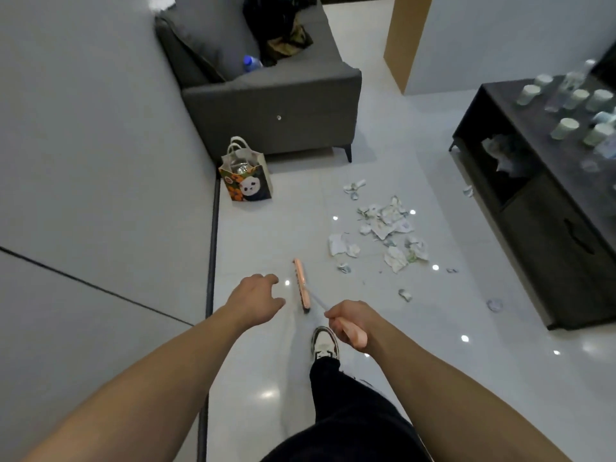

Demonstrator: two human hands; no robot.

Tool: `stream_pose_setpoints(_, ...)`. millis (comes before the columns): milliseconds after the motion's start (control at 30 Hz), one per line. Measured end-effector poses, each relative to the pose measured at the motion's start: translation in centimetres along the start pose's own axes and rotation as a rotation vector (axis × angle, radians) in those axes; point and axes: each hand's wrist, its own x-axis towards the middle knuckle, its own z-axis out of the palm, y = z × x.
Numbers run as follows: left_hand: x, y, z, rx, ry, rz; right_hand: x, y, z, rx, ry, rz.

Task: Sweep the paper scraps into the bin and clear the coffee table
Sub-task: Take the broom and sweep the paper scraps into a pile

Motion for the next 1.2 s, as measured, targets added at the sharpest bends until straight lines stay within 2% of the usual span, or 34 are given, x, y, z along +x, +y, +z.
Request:
stream_pose_setpoints(133,7.7,1.1,-6.2,0.073,-0.011,0.019,3.6,-9.2,1.9,0.031,-0.006,-0.005)
stream_pose_setpoints(233,12.9,2.1,-10.2,0.044,0.009,0.054,6.1,-15.1,2.9,0.038,0.03,0.004)
stream_pose_setpoints(533,28.7,0.4,-18.2,0.106,-0.084,0.16,14.1,-28.6,7.5,0.141,0.101,0.021)
stream_pose_setpoints(900,48.0,-0.8,-32.1,0.218,-0.121,0.348,21.5,-44.9,15.1,0.361,0.235,-0.041)
stream_pose_setpoints(1033,53.6,1.7,-34.3,0.265,-0.139,0.42,23.6,-49.1,15.3,0.459,0.217,-0.054)
stream_pose_setpoints(1200,61.5,6.1,-35.4,0.337,-0.188,0.474,27.9,-54.1,11.9,0.601,0.196,-0.09)
